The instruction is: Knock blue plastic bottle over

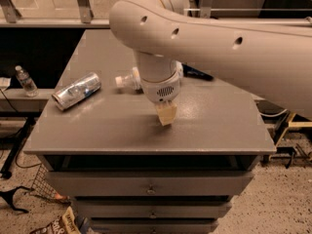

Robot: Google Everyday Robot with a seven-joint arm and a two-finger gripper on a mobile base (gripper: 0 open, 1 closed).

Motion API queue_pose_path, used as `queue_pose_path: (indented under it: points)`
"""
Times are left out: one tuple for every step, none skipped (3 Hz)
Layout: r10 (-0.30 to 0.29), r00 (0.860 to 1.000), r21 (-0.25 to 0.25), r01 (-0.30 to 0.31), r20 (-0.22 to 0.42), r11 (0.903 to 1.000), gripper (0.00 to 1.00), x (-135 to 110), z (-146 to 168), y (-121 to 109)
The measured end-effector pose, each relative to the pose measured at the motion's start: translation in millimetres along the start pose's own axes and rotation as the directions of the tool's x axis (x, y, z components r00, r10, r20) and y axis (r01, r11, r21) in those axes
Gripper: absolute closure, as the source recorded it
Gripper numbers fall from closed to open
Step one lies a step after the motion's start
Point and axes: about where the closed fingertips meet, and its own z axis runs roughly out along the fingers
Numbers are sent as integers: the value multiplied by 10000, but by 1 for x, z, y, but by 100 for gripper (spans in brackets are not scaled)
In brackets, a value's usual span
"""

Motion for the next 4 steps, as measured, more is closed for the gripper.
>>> queue_pose_path:
  points:
    - [-3,10000,-3,3,-4,10000,100,2,-10,0]
    - [-3,10000,-3,3,-4,10000,100,2,-10,0]
    - [335,9976,450,-308,-603,9985,82,31,-27,-20]
    - [804,9919,1190,-685,-986,9905,59,61,-56,-46]
